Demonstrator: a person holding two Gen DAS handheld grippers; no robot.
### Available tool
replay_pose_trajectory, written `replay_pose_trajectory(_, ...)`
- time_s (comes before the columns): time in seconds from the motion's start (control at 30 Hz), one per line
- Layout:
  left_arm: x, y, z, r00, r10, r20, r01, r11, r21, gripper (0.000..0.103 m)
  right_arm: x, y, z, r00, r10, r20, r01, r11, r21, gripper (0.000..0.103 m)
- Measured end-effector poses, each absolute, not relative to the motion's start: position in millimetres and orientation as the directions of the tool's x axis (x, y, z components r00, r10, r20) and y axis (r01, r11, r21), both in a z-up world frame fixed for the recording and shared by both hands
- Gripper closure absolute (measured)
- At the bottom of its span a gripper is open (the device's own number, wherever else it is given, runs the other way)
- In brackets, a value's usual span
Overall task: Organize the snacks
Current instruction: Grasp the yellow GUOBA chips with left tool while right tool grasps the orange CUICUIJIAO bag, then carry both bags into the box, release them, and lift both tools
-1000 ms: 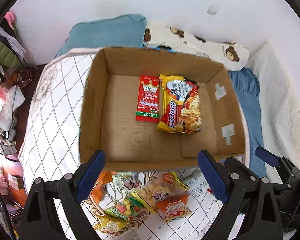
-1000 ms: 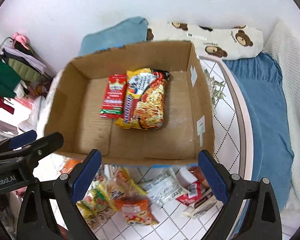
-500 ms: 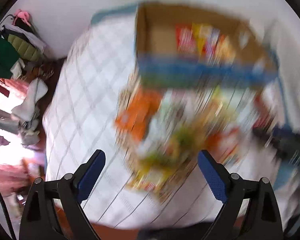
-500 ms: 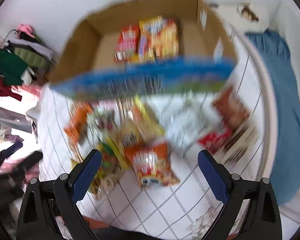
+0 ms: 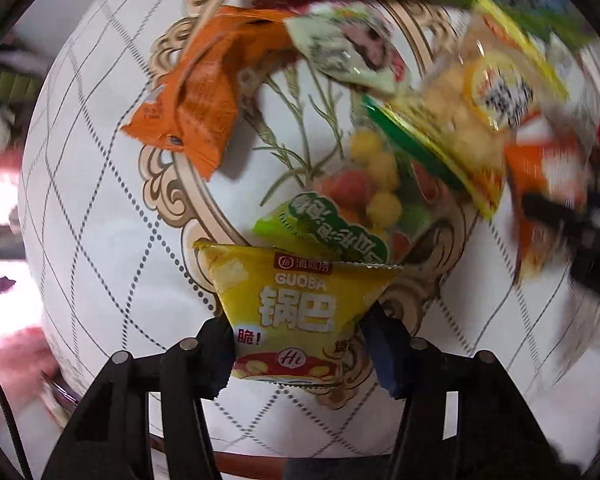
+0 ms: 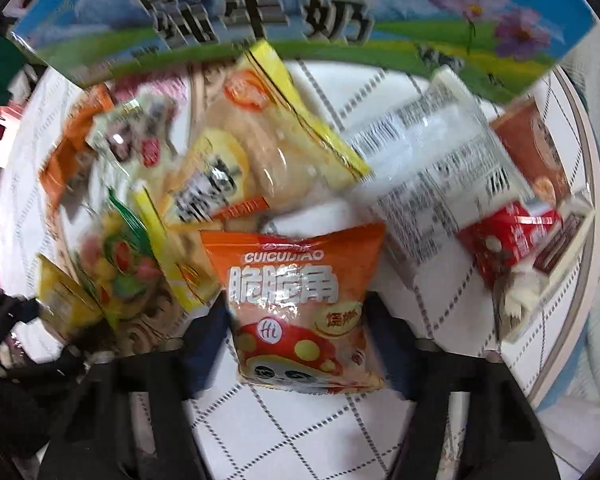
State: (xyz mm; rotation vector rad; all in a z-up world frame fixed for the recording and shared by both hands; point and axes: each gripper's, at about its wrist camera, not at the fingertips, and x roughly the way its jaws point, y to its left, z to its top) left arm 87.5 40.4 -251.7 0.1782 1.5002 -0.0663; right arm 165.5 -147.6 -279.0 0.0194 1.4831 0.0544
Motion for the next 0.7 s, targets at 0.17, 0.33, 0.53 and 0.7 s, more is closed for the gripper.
replay_pose_trajectory(0.17,69.5,60.8,-258.2,0.004,-0.035,-0.999,-0.008,0.999,-0.035,0.049,135.6,-165.8,-287.5,-0.03,0.139,-0.99,0.033,0.99,0.138,0.039)
replay_pose_trajectory(0.33,71.5,66.7,-286.6,-0.04,-0.067,-0.997,-0.061,0.996,-0.064,0.049,114.2,-170.8,-304.8,-0.086,0.155,-0.984,0.043,0.987,0.152,0.036)
replay_pose_trajectory(0.53,87.7,46.9,-285.8,-0.046,-0.027,-0.999,-0.049,0.998,-0.024,0.049,110.0,-163.4,-309.0,-0.083,0.15,-0.985,0.06,0.988,0.145,0.025)
replay_pose_trajectory(0.7,89.1,35.2,-276.0,-0.04,-0.004,-0.999,-0.043,0.999,-0.002,0.049,104.6,-150.1,-307.5,-0.088,0.135,-0.987,0.058,0.99,0.13,0.024)
